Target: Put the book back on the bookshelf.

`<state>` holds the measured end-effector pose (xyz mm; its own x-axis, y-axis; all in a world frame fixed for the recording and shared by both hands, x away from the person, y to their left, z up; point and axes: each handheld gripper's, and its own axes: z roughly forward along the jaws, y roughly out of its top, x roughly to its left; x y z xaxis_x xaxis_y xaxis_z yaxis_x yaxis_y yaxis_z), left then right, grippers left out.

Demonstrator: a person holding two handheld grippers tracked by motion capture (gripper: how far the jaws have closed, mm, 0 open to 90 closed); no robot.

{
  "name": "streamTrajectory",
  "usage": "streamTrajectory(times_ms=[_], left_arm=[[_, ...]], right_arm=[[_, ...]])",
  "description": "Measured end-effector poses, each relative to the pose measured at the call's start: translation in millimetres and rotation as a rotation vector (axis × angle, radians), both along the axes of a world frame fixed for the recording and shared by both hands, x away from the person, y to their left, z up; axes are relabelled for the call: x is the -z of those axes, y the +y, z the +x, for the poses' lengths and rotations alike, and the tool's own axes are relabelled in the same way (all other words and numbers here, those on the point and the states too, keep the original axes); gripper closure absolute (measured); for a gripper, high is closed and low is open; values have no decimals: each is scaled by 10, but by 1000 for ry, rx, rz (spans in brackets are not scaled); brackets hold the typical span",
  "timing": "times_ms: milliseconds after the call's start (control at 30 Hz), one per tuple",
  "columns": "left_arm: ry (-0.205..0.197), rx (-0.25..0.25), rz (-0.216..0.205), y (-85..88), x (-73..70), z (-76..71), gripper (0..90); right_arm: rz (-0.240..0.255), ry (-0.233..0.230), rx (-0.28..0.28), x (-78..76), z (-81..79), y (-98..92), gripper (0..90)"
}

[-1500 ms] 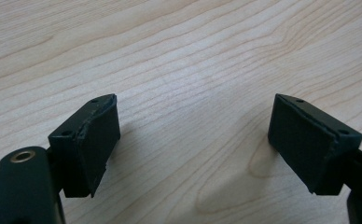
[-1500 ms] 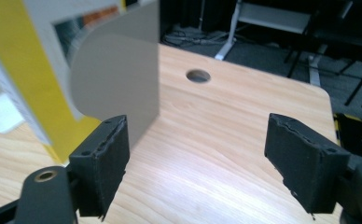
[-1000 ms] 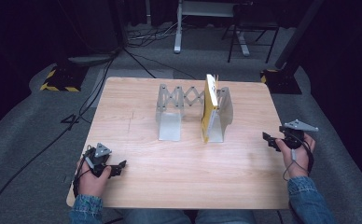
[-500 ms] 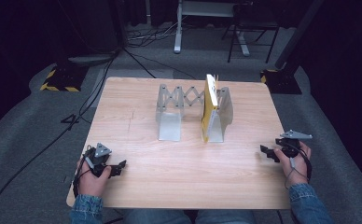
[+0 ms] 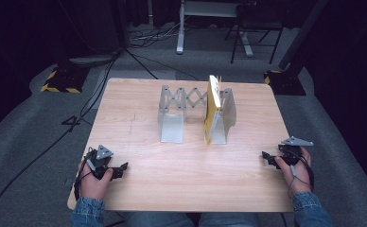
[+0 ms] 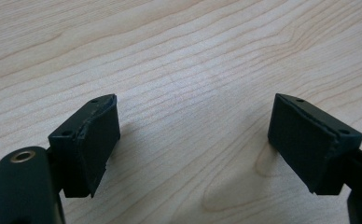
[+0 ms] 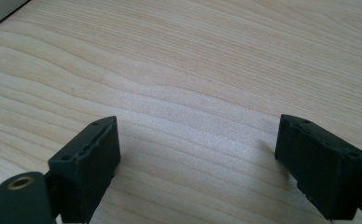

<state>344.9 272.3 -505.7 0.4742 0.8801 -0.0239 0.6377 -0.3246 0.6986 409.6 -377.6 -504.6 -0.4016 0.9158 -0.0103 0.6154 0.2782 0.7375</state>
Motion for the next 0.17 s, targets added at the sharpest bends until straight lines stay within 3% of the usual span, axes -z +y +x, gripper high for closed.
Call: streamTrajectory(times_ms=[167], left_arm=[[0,0,0,0,0,0,172]], right_arm=[[0,0,-7,0,-10,10,142]])
